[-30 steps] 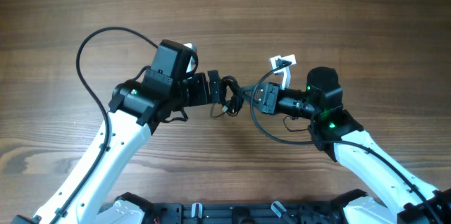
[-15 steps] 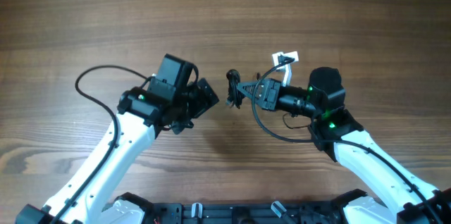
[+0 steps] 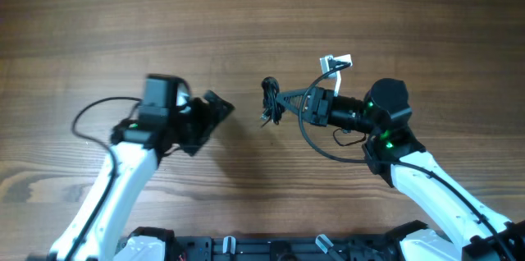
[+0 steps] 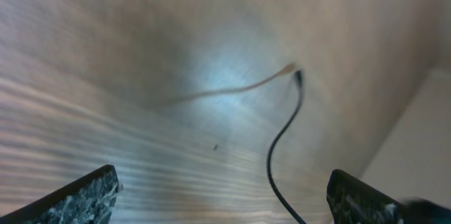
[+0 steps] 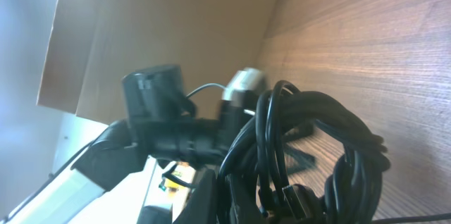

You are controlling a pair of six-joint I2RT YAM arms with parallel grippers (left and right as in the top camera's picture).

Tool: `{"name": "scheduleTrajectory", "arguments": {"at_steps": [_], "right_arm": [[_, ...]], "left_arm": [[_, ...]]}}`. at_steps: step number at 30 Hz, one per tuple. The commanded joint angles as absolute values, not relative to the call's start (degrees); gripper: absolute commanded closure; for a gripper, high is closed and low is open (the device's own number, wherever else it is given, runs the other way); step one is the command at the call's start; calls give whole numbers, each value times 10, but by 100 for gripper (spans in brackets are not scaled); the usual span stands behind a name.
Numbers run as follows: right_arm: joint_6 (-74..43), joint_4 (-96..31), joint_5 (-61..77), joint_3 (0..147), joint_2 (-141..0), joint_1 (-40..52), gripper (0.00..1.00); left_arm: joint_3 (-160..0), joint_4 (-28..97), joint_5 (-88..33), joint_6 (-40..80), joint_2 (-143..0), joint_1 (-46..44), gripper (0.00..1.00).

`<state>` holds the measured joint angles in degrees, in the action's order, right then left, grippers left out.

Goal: Untangle cables
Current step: 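Open the left gripper and pull it back from the coil, then reach the left gripper back in and regrasp the coil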

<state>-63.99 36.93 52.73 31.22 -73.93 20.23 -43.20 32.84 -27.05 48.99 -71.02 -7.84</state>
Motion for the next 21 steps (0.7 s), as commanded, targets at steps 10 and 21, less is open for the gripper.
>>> {"name": "scheduleTrajectory", "arguments": {"at_steps": [10, 21], "right_arm": [[-707, 387, 543, 318, -737, 200, 96], [-751, 450, 576, 318, -737, 201, 96]], "left_arm": [[-359, 205, -496, 287, -581, -24, 11], [-263, -88, -529, 409, -619, -59, 7]]}}
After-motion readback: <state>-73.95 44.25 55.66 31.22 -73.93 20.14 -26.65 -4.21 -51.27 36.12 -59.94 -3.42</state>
